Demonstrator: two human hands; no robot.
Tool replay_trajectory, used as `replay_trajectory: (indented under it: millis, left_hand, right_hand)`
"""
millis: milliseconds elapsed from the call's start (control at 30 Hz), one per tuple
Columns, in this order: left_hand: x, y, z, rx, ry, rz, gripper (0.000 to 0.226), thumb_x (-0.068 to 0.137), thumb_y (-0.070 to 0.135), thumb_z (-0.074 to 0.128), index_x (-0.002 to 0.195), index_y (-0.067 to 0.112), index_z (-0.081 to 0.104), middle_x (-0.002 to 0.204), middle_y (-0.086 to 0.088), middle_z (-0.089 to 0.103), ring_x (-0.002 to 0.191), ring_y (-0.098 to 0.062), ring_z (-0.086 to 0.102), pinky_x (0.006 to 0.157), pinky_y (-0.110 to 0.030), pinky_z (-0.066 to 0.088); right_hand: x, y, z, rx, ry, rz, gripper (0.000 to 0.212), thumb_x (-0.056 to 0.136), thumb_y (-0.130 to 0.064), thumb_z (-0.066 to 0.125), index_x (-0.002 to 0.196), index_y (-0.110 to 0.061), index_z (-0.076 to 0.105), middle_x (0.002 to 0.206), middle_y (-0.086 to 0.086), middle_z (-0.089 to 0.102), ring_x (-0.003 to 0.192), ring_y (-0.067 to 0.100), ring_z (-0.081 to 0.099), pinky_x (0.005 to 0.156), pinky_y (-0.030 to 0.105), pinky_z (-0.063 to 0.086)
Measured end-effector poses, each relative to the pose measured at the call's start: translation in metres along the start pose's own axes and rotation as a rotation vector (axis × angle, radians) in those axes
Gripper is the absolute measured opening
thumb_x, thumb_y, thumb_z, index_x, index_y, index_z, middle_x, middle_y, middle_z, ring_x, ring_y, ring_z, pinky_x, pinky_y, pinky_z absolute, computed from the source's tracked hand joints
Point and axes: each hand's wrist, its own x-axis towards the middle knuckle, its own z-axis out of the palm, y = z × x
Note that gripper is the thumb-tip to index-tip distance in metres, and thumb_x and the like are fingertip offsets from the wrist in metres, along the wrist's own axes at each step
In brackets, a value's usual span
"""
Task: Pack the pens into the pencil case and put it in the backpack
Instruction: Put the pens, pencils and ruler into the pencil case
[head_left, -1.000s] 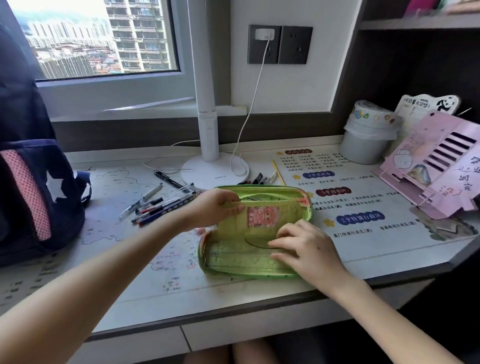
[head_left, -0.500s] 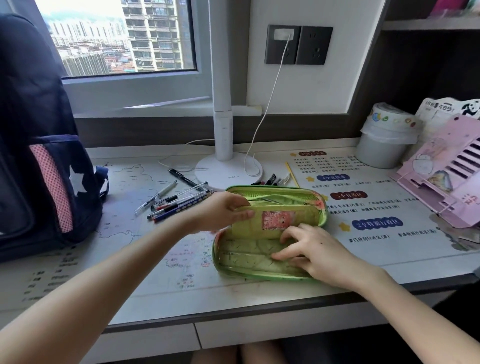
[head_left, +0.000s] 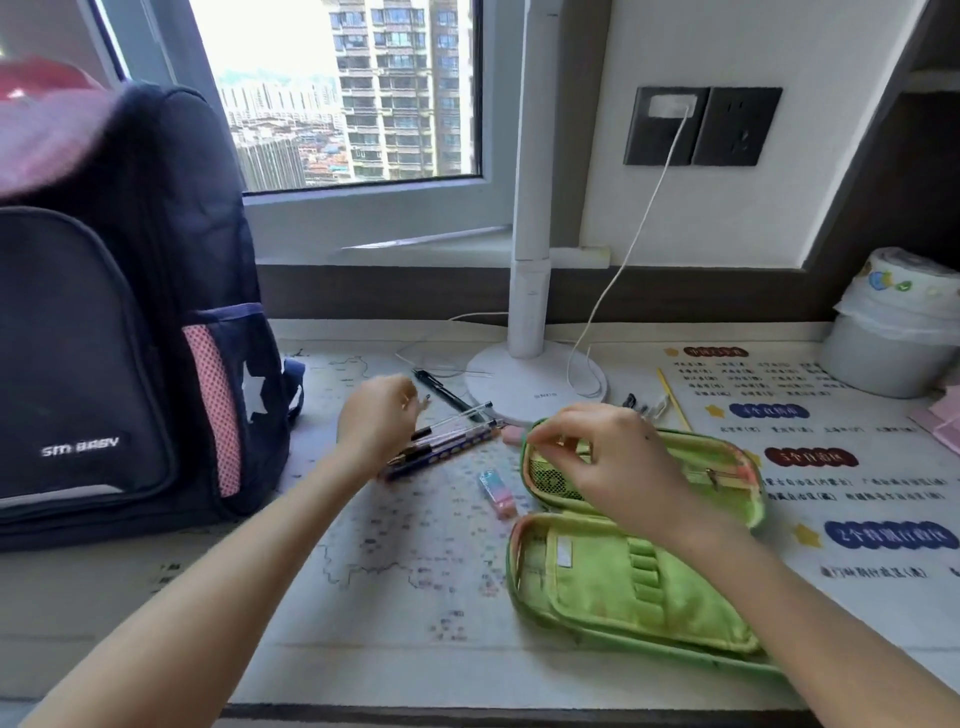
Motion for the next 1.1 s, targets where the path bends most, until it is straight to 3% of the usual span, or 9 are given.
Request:
replay_trajectory:
  millis: [233,367,500,600,667,767,867,933,1100]
  left_hand:
    - [0.078,0.006,0.041,0.445,-0.081,0.350,0.020,0.082,0.007,0.053,0.097,0.013,0.066,0.099,-0.005,0.068,0.098,-0.028,0.058,0.084,-0.034,0.040]
    - [0.099,0.019,0.054,0.600,-0.238,0.343,0.022,0.073,-0.007,0.053,0.081,0.012,0.062,0.090,-0.005,0.071,0.090,-0.027,0.063,0.098,-0.035,0.033]
    - [0.102,0.027,0.053,0.663,-0.259,0.434,0.025,0.071,-0.010,0.053,0.071,0.015,0.053,0.087,-0.007,0.070,0.084,-0.029,0.064,0.091,-0.034,0.037]
    - [0.093,0.025,0.039,0.496,-0.161,0.422,0.023,0.076,-0.012,0.046,0.082,0.004,0.062,0.087,-0.013,0.069,0.082,-0.031,0.063,0.076,-0.036,0.045]
    - [0.080,0.030,0.022,0.275,0.006,0.403,0.020,0.083,-0.008,0.047,0.089,-0.001,0.065,0.087,-0.015,0.070,0.078,-0.031,0.065,0.068,-0.037,0.052]
    - [0.043,0.044,-0.006,0.003,0.209,0.504,0.017,0.088,0.008,0.058,0.097,0.006,0.072,0.089,-0.012,0.074,0.075,-0.028,0.070,0.070,-0.035,0.056]
    - [-0.007,0.060,-0.035,-0.114,0.237,0.663,0.016,0.087,0.015,0.061,0.097,0.009,0.073,0.083,-0.008,0.075,0.066,-0.022,0.070,0.066,-0.030,0.056]
    - [-0.038,0.069,-0.045,-0.135,0.232,0.749,0.017,0.086,0.018,0.060,0.094,0.011,0.074,0.077,-0.004,0.074,0.061,-0.020,0.067,0.060,-0.029,0.056]
    - [-0.093,0.086,-0.048,-0.141,0.153,0.945,0.021,0.087,0.022,0.057,0.093,0.013,0.075,0.080,0.001,0.073,0.070,-0.016,0.068,0.065,-0.025,0.056]
  right_hand:
    - [0.040,0.014,0.014,-0.004,-0.044,0.075,0.010,0.085,-0.023,0.063,0.088,-0.021,0.073,0.081,-0.010,0.069,0.072,0.007,0.060,0.072,0.036,0.051]
    - [0.043,0.025,0.011,-0.029,-0.071,0.116,0.012,0.086,-0.025,0.062,0.089,-0.021,0.073,0.085,-0.009,0.070,0.077,0.008,0.061,0.074,0.037,0.050]
    - [0.040,0.033,0.007,-0.053,-0.077,0.137,0.012,0.087,-0.022,0.061,0.091,-0.021,0.073,0.085,-0.009,0.070,0.078,0.008,0.061,0.074,0.034,0.051]
    - [0.028,0.034,0.002,-0.070,-0.052,0.144,0.013,0.086,-0.021,0.062,0.093,-0.020,0.073,0.086,-0.009,0.070,0.078,0.004,0.059,0.073,0.026,0.050]
    - [0.009,0.033,-0.007,-0.083,-0.034,0.146,0.013,0.085,-0.024,0.063,0.093,-0.021,0.072,0.088,-0.011,0.069,0.082,0.002,0.059,0.076,0.023,0.050]
    - [-0.031,0.033,-0.024,-0.139,-0.106,0.159,0.019,0.081,-0.038,0.063,0.095,-0.028,0.070,0.091,-0.017,0.066,0.089,0.001,0.057,0.082,0.023,0.047]
    - [-0.076,0.035,-0.036,-0.256,-0.284,0.173,0.035,0.073,-0.055,0.057,0.100,-0.036,0.067,0.097,-0.023,0.061,0.095,0.000,0.055,0.086,0.023,0.045]
    - [-0.101,0.039,-0.038,-0.400,-0.305,0.079,0.041,0.068,-0.058,0.059,0.102,-0.037,0.066,0.098,-0.020,0.063,0.093,0.003,0.059,0.081,0.028,0.050]
    - [-0.118,0.049,-0.036,-0.661,-0.327,-0.068,0.043,0.046,-0.039,0.088,0.082,-0.024,0.071,0.076,-0.008,0.070,0.067,0.016,0.068,0.056,0.031,0.057]
